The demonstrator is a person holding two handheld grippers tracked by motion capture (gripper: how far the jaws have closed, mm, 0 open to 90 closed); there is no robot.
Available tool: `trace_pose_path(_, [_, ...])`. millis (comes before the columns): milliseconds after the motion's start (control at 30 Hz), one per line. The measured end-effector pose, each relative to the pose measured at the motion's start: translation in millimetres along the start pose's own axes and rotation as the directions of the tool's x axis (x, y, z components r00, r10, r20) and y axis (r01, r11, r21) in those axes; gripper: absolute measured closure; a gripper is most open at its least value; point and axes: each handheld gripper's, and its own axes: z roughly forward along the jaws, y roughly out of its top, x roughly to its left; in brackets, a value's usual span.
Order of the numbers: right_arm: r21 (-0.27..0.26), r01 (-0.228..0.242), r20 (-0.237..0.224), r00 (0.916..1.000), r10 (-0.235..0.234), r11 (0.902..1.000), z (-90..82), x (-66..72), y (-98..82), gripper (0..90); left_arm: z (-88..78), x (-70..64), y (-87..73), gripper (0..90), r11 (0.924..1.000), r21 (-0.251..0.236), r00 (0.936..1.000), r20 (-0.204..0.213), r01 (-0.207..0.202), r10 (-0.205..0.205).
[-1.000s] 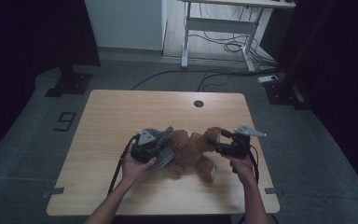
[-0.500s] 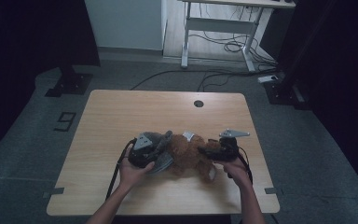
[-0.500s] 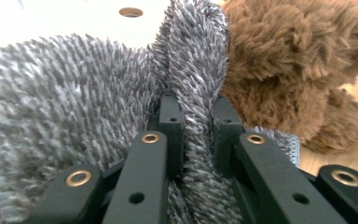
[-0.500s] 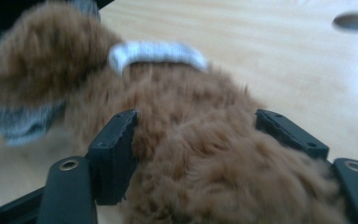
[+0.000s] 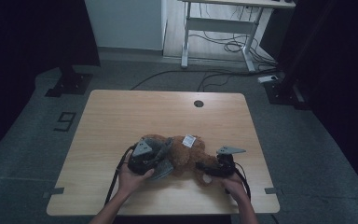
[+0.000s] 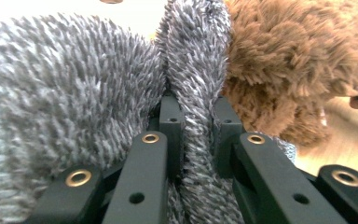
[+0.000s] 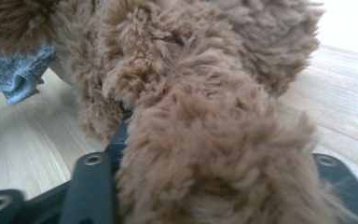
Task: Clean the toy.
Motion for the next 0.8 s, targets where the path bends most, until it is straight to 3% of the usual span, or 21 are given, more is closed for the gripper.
trace_pose_path(167, [-0.006, 0.018, 0.034, 0.9993, -0.018, 0.9998, 1.7, 0.6, 0.9, 54.9, 2.6, -3.5, -2.8, 77.9, 1.0000, 0.008, 0.9998, 0.020, -0.003, 0.003])
trace_pose_path(300, [-0.020, 0.058, 0.105, 0.9929, -0.056, 0.9981, 4.4, -1.6, 5.1, 57.8, 7.5, -3.0, 1.5, 77.9, 1.0000, 0.009, 0.9998, 0.018, -0.002, 0.002])
trace_pose_path(333, [-0.020, 0.058, 0.105, 0.9929, -0.056, 0.9981, 4.4, -1.6, 5.1, 57.8, 7.5, -3.0, 1.5, 77.9, 1.0000, 0.009, 0.9998, 0.018, -0.002, 0.002])
trace_pose_path(400, [-0.023, 0.079, 0.190, 0.9791, -0.073, 0.9966, 10.3, -8.2, 14.1, 59.1, 15.8, -3.0, 8.8, 77.9, 0.9999, 0.013, 1.0000, 0.005, -0.007, 0.007])
trace_pose_path(533, [-0.034, 0.040, 0.205, 0.9782, -0.032, 0.9986, 19.7, -20.1, 24.5, 59.3, 28.0, -3.4, 13.9, 78.0, 0.9998, 0.021, 1.0000, -0.002, -0.005, 0.005])
trace_pose_path(567, [-0.047, 0.008, 0.201, 0.9795, 0.001, 0.9989, 25.9, -29.0, 31.4, 59.5, 35.1, -4.3, 15.7, 78.0, 0.9996, 0.028, 1.0000, -0.002, -0.009, 0.009])
trace_pose_path(800, [-0.052, -0.001, 0.223, 0.9747, 0.013, 0.9986, 31.4, -35.4, 41.6, 59.8, 39.3, -5.5, 19.3, 77.9, 0.9991, 0.039, 0.9998, -0.003, -0.019, 0.019])
